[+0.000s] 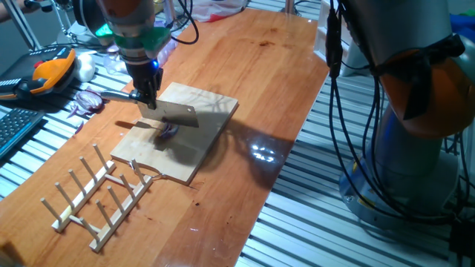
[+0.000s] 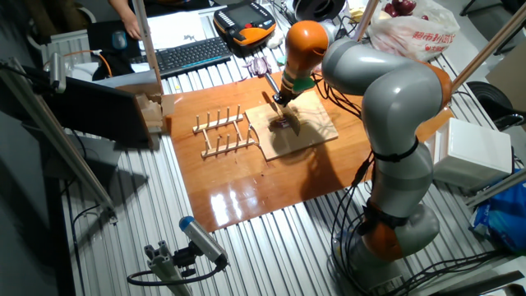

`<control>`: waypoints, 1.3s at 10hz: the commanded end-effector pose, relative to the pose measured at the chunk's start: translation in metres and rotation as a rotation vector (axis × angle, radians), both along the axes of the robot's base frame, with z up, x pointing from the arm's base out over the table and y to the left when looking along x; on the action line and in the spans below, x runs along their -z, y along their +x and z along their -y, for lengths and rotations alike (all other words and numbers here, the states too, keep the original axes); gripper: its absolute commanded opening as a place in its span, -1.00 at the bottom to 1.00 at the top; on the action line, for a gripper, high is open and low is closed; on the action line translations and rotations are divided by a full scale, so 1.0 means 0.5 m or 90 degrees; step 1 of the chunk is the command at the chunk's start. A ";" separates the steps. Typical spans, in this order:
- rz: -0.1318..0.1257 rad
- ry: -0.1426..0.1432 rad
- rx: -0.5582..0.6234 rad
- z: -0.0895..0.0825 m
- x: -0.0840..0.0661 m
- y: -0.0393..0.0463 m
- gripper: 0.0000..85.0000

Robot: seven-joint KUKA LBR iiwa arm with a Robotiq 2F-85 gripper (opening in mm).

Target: Chop the onions

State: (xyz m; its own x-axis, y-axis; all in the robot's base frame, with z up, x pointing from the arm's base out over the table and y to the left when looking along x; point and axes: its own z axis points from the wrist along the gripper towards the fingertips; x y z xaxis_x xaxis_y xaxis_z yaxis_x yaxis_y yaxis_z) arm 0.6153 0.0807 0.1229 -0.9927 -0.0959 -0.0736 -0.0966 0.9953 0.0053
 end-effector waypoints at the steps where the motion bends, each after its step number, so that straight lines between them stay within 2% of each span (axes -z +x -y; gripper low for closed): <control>1: 0.003 -0.001 -0.001 -0.002 0.008 0.001 -1.00; 3: 0.013 0.002 -0.005 0.000 0.028 0.006 -1.00; 5: 0.014 0.005 -0.005 -0.001 0.034 0.007 -1.00; 10: 0.031 0.013 -0.007 -0.005 0.077 0.009 -1.00; 11: 0.033 0.013 -0.007 -0.006 0.078 0.009 -1.00; 12: 0.029 0.011 -0.007 -0.004 0.067 0.009 -1.00; 13: 0.017 0.011 -0.008 -0.001 0.045 0.011 -1.00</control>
State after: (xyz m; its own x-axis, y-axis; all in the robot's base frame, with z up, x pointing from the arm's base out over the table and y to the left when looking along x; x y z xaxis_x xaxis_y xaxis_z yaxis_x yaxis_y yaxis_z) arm 0.6167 0.0806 0.0935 -0.9901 -0.1081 -0.0891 -0.1102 0.9937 0.0183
